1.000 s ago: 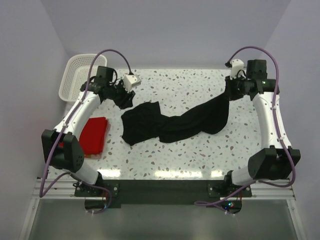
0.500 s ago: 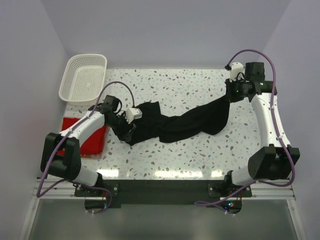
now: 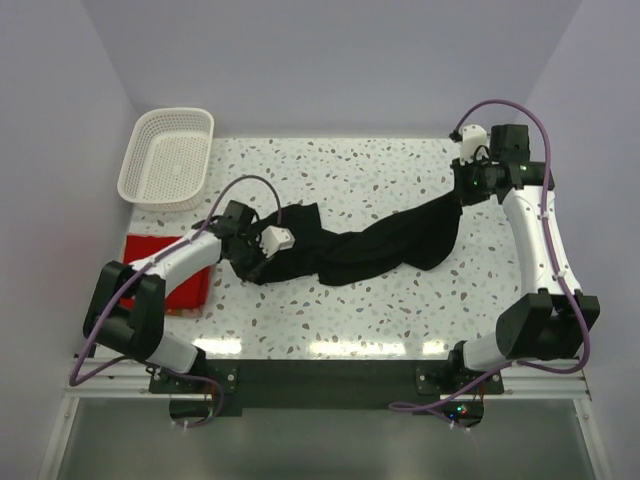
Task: Fold and stack the t-shirts
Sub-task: Flatten the tshirt out
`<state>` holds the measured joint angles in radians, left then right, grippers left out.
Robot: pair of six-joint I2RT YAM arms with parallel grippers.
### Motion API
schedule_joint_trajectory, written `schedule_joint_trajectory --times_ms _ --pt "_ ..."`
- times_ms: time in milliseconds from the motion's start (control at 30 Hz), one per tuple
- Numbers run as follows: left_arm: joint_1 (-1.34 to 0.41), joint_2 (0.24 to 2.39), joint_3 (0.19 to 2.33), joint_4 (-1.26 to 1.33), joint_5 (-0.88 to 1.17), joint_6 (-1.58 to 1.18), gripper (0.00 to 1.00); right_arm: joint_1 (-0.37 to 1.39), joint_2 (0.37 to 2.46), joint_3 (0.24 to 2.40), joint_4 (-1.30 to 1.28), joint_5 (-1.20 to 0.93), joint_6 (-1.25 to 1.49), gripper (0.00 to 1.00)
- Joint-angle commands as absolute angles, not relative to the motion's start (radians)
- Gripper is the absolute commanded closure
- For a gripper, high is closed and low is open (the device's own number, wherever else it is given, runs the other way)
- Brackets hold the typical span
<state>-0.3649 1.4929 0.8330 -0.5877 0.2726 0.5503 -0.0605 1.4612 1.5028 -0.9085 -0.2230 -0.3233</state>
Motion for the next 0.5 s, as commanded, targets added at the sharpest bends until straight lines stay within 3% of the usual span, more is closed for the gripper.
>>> schedule_joint_trajectory --times_ms 0,133,267,467 --pt "-0.296 1.401 1.018 -0.717 0.386 0.586 1.00 -0.072 1.393 1.548 -0.925 -0.176 -0.392 1.00" --pt "-0.285 1.244 1.111 -0.939 0.430 0.696 1.00 -0.087 1.263 1.503 -0.960 -0.149 -0.478 1.00" --pt "-0.252 0.978 1.137 -0.962 0.443 0.700 1.00 -0.100 1.074 1.436 -0.979 -0.115 -0.534 1.00" --pt "-0.252 0.810 1.245 -0.951 0.391 0.595 1.00 -0.098 0.897 1.436 -0.977 -0.055 -0.549 1.00"
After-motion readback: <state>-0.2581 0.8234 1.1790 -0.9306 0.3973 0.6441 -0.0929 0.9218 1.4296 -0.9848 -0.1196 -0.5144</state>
